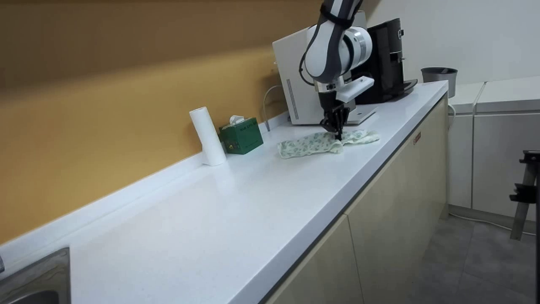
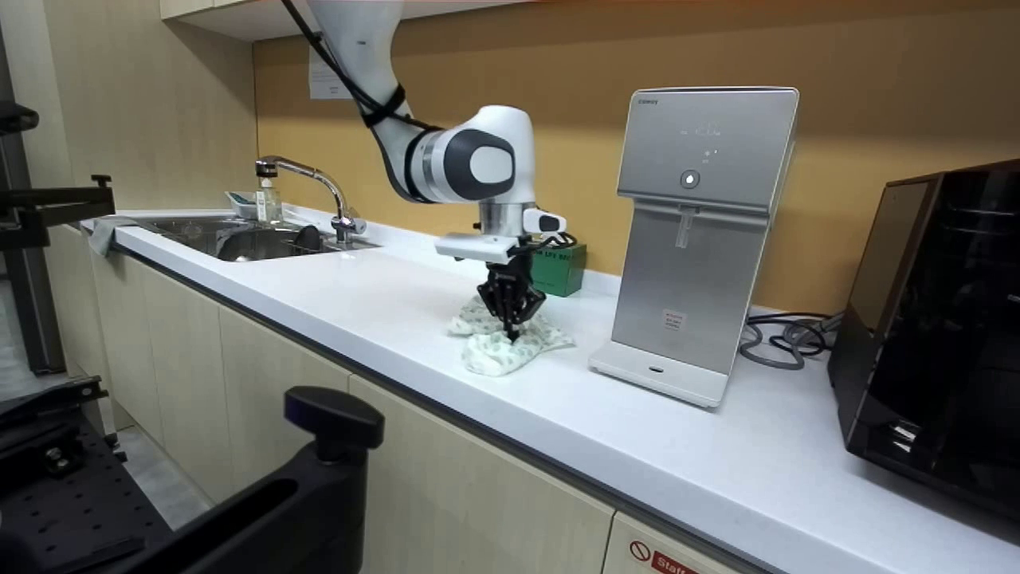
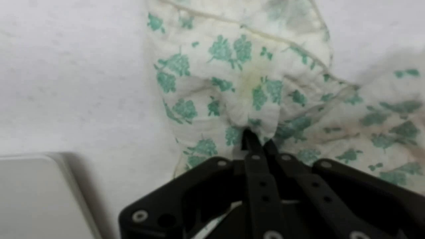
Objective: Use the towel to wipe the counter.
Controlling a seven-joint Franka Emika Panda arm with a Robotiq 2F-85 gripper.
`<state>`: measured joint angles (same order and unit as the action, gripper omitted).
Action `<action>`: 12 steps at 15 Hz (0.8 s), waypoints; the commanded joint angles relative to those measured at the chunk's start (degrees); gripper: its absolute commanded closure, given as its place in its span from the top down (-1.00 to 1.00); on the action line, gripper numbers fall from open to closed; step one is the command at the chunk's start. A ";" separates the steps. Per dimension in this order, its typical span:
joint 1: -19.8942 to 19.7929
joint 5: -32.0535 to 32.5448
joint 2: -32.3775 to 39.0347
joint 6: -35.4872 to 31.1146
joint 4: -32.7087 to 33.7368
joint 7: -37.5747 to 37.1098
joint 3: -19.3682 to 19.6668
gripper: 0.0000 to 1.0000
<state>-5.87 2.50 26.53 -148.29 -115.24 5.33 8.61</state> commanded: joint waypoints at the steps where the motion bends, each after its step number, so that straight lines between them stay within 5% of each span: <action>1: -2.50 1.61 4.64 -2.64 3.36 -5.92 4.58 -0.98; 6: -1.44 2.80 6.62 -1.66 4.81 -14.58 9.29 -0.98; 12: -1.22 0.80 3.51 3.10 1.47 -9.58 2.60 -0.98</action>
<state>-7.60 4.36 29.84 -148.44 -111.57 -5.16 15.52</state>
